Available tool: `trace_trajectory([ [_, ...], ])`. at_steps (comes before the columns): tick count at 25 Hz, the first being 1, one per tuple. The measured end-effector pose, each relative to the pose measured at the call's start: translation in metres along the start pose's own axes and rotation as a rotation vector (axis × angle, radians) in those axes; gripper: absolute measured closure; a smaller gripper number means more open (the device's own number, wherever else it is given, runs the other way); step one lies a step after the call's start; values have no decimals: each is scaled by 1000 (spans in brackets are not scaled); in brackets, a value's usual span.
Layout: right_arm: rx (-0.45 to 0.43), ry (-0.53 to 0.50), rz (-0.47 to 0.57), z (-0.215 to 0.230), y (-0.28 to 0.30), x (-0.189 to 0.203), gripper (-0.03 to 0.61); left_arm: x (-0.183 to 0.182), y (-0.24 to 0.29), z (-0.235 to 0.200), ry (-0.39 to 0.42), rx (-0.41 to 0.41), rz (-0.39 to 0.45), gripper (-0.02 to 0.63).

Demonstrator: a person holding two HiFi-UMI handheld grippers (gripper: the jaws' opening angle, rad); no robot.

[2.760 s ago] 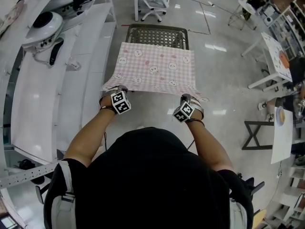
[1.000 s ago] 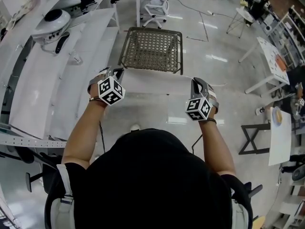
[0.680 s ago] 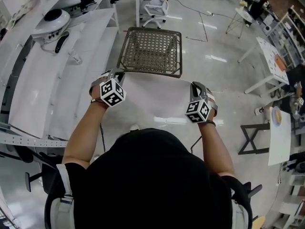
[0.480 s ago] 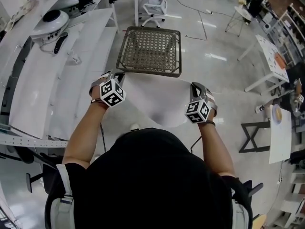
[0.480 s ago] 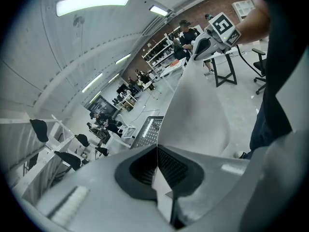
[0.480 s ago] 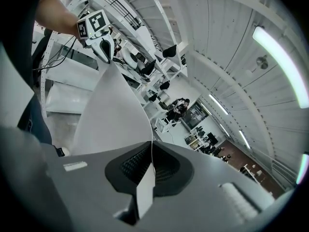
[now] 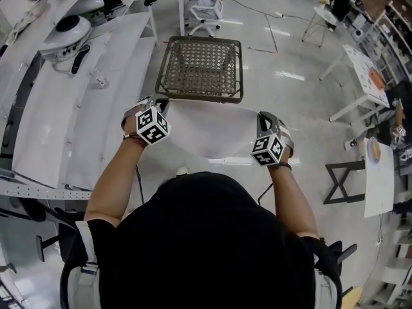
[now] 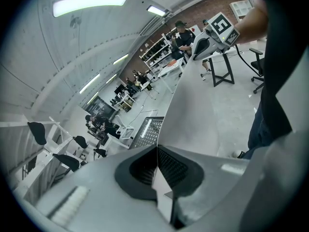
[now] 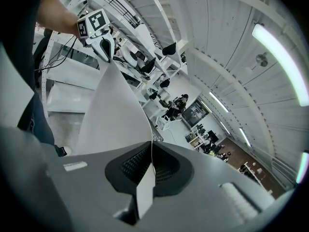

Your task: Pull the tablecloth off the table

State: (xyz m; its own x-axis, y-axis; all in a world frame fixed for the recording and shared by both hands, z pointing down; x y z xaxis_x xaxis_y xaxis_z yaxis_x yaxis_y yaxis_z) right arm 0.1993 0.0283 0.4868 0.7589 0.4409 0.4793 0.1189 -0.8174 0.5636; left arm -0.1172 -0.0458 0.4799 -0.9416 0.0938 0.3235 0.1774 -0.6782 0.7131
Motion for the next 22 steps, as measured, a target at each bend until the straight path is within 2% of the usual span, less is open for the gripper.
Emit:
trace_trajectory([
  [22, -27, 8, -18, -4, 10, 0, 546, 5, 7, 4, -23, 18, -17, 611],
])
Point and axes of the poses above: the fingertips, and each gripper's own axes: y forward along the fingers, z to its right, x out of its underside, the point moved 2 cm from there along -y, backward along the fingers, and after that the axes turned 11 degrees about -z, right-handed, at the moved point
